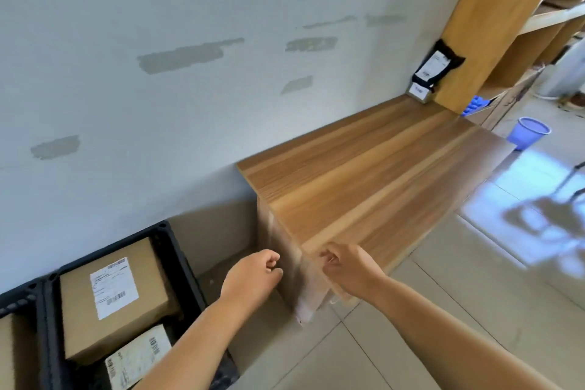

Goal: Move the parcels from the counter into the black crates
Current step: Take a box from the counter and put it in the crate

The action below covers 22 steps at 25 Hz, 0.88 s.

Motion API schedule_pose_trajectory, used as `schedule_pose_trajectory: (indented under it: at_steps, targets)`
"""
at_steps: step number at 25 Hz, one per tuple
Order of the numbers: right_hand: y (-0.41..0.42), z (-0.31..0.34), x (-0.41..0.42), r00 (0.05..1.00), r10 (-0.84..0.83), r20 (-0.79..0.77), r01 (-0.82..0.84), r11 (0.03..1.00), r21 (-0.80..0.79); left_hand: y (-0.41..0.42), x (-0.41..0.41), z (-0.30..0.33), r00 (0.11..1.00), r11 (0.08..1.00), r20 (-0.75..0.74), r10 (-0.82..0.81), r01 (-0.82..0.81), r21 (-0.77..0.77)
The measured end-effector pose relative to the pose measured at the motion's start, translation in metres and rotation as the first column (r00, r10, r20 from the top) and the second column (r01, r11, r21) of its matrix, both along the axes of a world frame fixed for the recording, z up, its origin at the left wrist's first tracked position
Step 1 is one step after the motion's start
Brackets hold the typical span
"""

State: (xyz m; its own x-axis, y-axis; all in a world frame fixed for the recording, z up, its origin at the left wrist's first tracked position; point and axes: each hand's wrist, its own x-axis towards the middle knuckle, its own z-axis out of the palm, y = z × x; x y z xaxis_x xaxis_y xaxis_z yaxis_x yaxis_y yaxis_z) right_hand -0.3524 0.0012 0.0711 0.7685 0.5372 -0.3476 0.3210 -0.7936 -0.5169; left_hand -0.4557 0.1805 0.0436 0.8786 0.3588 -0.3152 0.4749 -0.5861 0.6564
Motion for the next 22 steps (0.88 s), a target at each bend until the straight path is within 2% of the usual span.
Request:
schedule_pose_trajectory:
  at_steps: [7,11,17,22]
  targets:
    - [-0.198,0.018,0.102,0.982,-0.191,0.001,0.191,0.982,0.008,-0.17,0.127,0.022,0.983,0.985,0.067,-0.169,0.17,-0.006]
    - [-0.291,0.04,0.164,0.956,-0.286,0.06,0.283,0.958,0.043,-0.251,0.191,0.04,0.976,0.98,0.121,-0.179,0.189,-0.069]
    - [-0.343,0.059,0.251,0.95,-0.302,0.079,0.284,0.941,0.185,-0.293,0.276,0.056,0.967,0.99,0.219,-0.128,0.137,-0.028]
    - [-0.356,0.061,0.331,0.952,-0.281,0.121,0.255,0.947,0.196,-0.305,0.354,0.062,0.958,0.998,0.279,-0.057,0.063,-0.013]
